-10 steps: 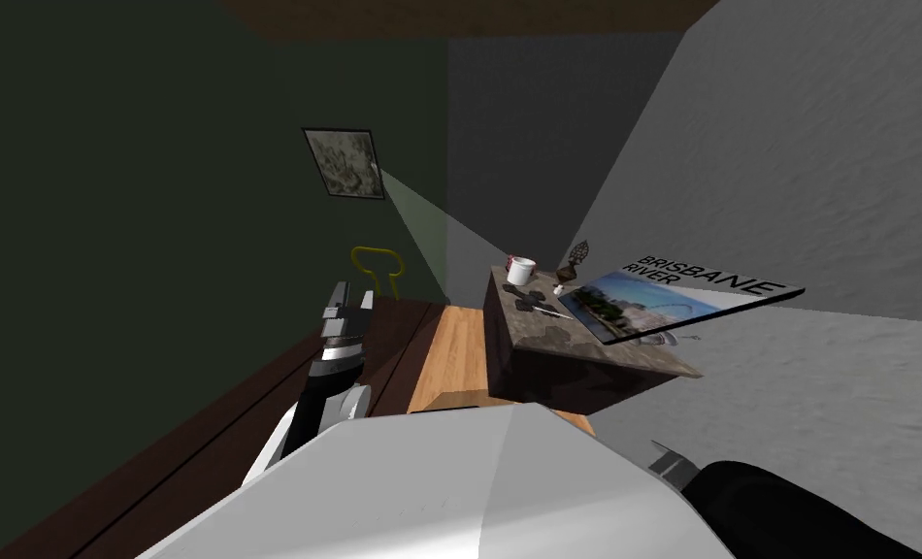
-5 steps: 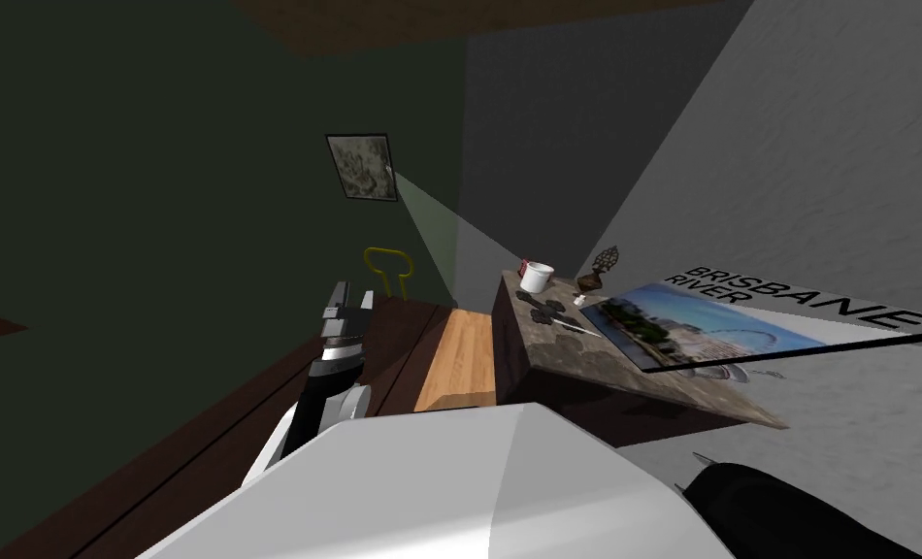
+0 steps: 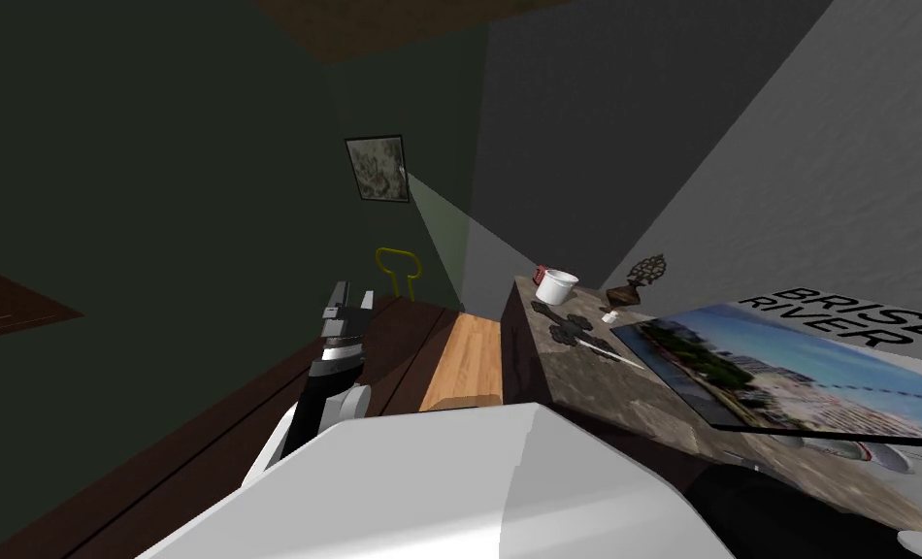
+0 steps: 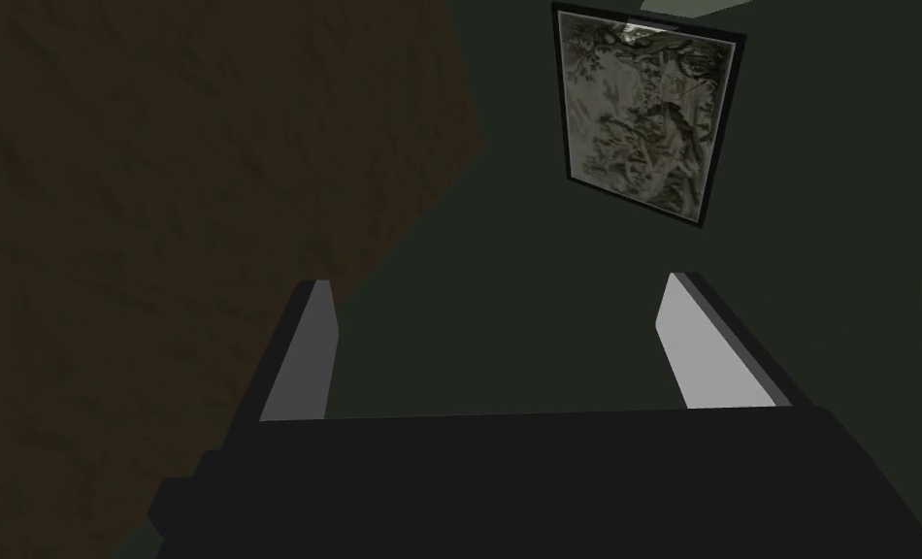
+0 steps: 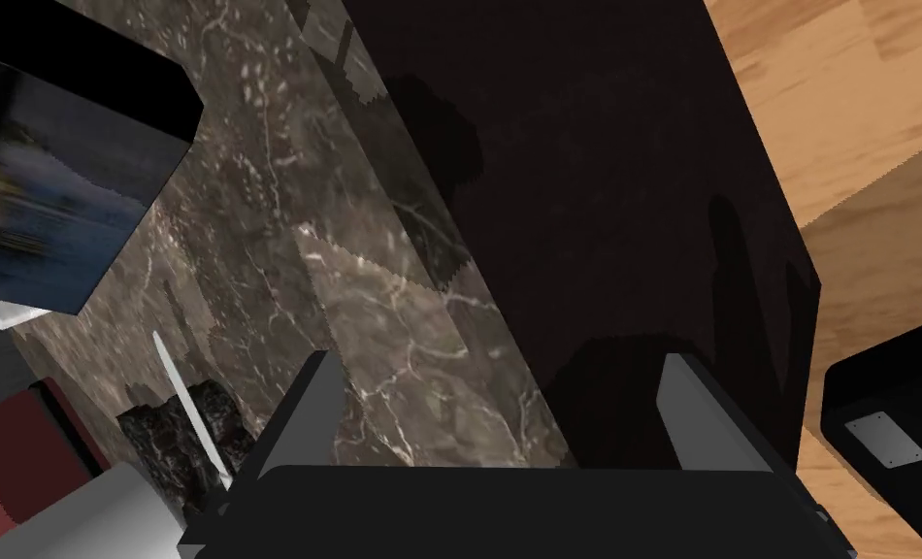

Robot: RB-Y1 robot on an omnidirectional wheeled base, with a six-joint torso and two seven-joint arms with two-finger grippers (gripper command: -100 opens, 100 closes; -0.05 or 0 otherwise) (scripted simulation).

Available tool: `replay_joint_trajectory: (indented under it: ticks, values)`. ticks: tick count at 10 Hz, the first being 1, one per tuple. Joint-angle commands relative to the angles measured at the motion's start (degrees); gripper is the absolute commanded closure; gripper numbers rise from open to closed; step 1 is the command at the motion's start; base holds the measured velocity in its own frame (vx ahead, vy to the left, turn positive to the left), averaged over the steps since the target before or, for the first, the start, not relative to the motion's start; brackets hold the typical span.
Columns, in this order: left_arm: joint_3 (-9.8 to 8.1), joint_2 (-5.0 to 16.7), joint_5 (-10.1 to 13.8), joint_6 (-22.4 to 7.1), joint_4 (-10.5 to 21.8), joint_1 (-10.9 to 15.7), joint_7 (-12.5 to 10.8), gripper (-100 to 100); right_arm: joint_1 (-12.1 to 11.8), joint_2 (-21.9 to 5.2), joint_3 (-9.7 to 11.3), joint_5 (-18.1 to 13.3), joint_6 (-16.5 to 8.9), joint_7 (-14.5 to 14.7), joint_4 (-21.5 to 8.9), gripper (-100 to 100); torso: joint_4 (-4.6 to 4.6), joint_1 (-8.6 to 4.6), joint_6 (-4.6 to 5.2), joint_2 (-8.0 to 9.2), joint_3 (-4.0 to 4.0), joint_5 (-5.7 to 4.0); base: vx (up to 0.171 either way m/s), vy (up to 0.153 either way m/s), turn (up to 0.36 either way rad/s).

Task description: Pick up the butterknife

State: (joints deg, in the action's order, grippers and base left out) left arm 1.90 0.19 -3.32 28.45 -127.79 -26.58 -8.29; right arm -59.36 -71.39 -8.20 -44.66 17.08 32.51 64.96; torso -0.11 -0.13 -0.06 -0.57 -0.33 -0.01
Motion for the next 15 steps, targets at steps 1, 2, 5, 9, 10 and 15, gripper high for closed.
replay_joint_trajectory:
  ticks: [1, 2, 5, 9, 10, 15]
  values:
    - [0.00, 0.00, 0.00, 0.00, 0.00, 0.00, 0.00, 0, -0.25, -1.98, -0.34, -0.41, 0.57, 0.96, -1.67, -100, 0.00, 0.00, 0.00, 0.00, 0.00, 0.00, 0.190, -0.050, 0.233]
    - [0.00, 0.00, 0.00, 0.00, 0.00, 0.00, 0.00, 0, -0.25, -3.04, -0.21, -0.60, 0.72, 1.31, -2.26, -100, -0.02, 0.00, -0.02, -0.12, -0.06, -0.01, 0.245, -0.090, 0.222]
    - [-0.01, 0.01, 0.00, 0.00, 0.00, -0.02, 0.00, 0, 0.24, -4.73, 0.75, -0.79, 1.44, 2.02, -2.90, -100, -0.10, -0.44, -0.01, -0.43, -0.25, -0.11, 0.259, -0.171, 0.211]
    - [0.00, 0.00, 0.00, 0.00, 0.00, 0.00, 0.00, 0, 0.73, -4.99, 2.05, -0.73, 1.53, 1.64, -2.11, 0, 0.01, 0.13, 0.09, 0.13, 0.06, 0.00, 0.126, -0.064, 0.089]
    - [0.00, -0.01, 0.00, 0.00, 0.00, 0.00, 0.00, 0, 1.86, -3.33, 3.17, -1.09, 0.57, 2.17, -2.39, -100, 0.09, 0.29, 0.11, 0.40, 0.23, 0.04, 0.008, -0.051, 0.076]
    - [0.01, -0.01, 0.00, 0.00, 0.00, 0.01, 0.00, 0, 2.80, -2.81, 4.14, -1.35, 0.39, 2.19, -2.76, 100, 0.16, 0.19, 0.02, 0.56, 0.33, 0.04, 0.002, -0.025, 0.023]
